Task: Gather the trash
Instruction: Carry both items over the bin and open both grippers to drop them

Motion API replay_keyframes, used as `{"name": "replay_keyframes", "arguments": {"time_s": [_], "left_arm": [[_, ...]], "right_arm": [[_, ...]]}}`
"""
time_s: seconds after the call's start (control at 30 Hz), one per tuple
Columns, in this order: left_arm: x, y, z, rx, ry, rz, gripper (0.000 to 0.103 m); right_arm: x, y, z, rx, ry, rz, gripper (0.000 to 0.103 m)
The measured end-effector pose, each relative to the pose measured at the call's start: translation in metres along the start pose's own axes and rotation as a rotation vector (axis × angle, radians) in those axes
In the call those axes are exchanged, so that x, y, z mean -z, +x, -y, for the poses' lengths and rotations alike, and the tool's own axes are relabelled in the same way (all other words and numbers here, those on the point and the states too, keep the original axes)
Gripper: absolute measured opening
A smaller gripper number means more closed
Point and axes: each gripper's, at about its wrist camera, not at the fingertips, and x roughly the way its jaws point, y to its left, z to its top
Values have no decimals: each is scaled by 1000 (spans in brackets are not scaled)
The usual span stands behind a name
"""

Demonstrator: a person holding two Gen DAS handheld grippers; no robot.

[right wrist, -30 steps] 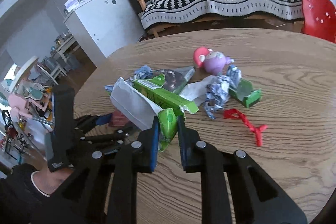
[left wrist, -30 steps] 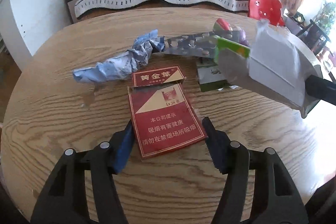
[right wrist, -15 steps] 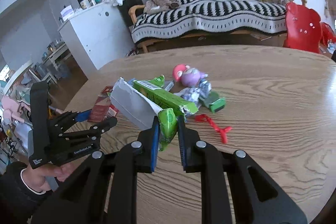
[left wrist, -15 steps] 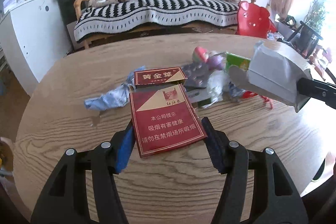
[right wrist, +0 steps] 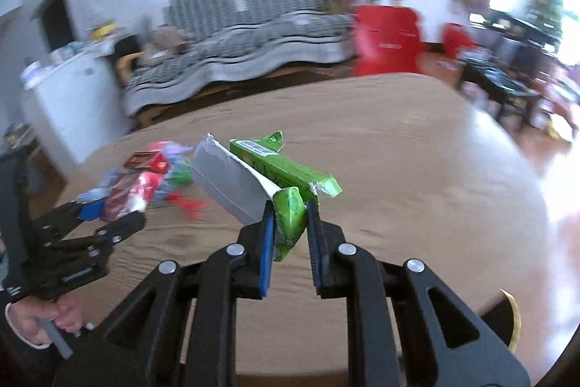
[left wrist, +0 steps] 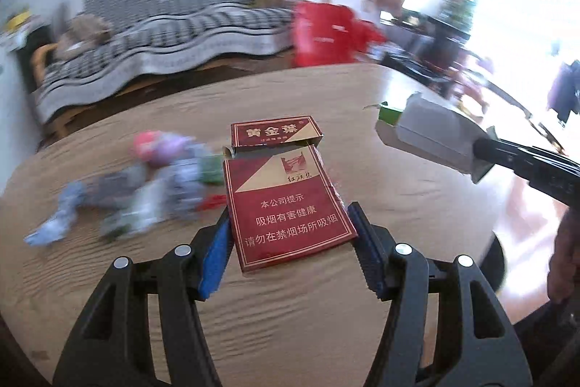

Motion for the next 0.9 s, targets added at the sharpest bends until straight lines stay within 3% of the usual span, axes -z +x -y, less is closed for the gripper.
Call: {"name": "replay_keyframes", "arguments": {"time_s": [0.23,0.37,0.6,0.8,0.9], "left_arm": [[1,25,115,204,177,-11,60],[10,38,175,339,251,-40,60],[40,63,268,523,373,-139,60],[67,96,316,548,471,-231,60],[73,109,324,544,471,-266,60]], "right_arm": [[35,-45,123,265,185,-25,18],[66,-64,185,373,319,-76,18],[121,-76,252,438,469,-196,18],[148,-68,286,444,544,-279,18],[154,-67,290,445,551,-294,18]]}}
